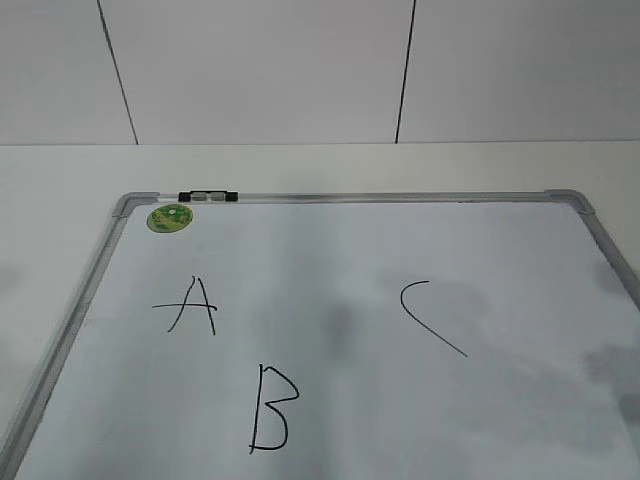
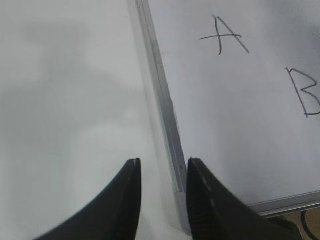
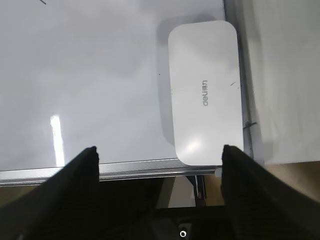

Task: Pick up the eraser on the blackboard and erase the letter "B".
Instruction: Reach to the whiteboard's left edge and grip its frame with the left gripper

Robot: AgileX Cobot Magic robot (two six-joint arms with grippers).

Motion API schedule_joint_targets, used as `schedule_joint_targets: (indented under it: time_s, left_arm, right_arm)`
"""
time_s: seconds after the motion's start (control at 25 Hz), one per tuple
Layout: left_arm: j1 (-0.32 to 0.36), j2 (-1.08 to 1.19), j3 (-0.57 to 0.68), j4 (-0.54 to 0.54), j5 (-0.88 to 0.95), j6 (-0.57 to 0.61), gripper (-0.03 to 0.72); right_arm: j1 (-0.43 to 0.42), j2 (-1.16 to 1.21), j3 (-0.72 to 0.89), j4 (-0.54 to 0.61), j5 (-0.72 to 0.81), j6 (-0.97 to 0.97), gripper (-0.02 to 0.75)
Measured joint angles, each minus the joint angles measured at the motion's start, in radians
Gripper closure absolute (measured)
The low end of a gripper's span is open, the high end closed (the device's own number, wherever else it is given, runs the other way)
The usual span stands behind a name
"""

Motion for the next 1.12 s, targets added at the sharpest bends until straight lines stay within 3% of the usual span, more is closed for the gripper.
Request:
schedule_joint_targets:
  time_s: [0.72, 1.12]
  left_arm:
    - [-0.002, 0.894, -0.449, 0.024, 0.036, 0.0, 0.446]
    - [-0.083, 1.218, -0.604, 0.034, -0.051, 0.0, 0.446]
  right_arm:
    - [0.0, 0.104, 0.0, 0.013, 0.0, -0.012, 0.154]
    - [0.0, 0.104, -0.002, 0.013, 0.0, -0.016, 0.154]
